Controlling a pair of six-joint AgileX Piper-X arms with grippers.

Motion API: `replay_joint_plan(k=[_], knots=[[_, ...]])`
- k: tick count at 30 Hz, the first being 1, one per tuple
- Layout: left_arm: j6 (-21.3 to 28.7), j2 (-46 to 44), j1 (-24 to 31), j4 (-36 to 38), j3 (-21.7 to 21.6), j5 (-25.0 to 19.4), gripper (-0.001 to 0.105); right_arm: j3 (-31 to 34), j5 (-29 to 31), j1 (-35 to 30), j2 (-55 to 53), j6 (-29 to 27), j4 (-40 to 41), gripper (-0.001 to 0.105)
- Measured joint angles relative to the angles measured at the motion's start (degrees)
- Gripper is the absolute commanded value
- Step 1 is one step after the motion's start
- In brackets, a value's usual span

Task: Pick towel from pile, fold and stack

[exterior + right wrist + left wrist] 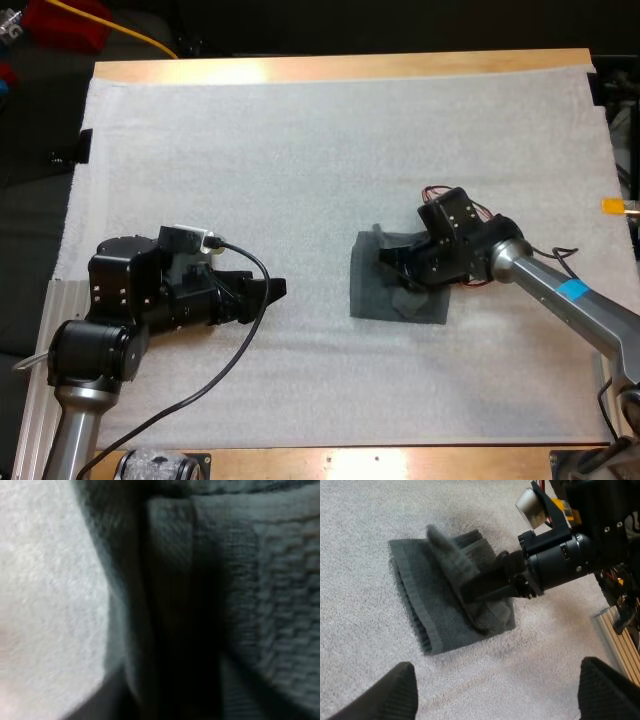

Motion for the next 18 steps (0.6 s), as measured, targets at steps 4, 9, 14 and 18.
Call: replay_joint_plan(k=[4,9,14,18], knots=[[0.0,0.0,0.0,0.0,0.0,0.0,0.065,-1.05,-5.05,0.0,-1.17,-2.62,-1.89,0.08],[0.0,0.0,0.0,0.0,0.0,0.0,0.065,-1.84,-5.93,0.0,-5.8,-3.69,-3.73,0.078],[0.0,0.0,0.0,0.0,0.0,0.0,0.065,-2.12,-6.15,0.0,-6.93,-2.02,-2.64,0.078],[0.0,0.0,0.0,0.0,0.0,0.0,0.065,-0.71,-6.17,0.0,-6.67,-1.88,-1.21,0.078]])
